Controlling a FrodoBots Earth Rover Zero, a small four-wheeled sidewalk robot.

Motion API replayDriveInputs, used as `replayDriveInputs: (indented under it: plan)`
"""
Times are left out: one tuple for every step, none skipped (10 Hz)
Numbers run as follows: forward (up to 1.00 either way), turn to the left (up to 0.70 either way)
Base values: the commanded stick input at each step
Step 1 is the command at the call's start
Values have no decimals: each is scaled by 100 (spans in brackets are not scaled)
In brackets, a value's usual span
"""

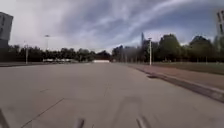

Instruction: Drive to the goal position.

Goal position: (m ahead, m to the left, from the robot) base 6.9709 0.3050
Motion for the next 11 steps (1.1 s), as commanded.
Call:
replayDriveInputs:
  plan:
    - [100, 0]
    - [100, 0]
    - [100, 0]
    - [100, 0]
    - [100, 0]
    - [100, 0]
    - [100, 0]
    - [100, 0]
    - [100, 0]
    - [100, 0]
    - [100, 0]
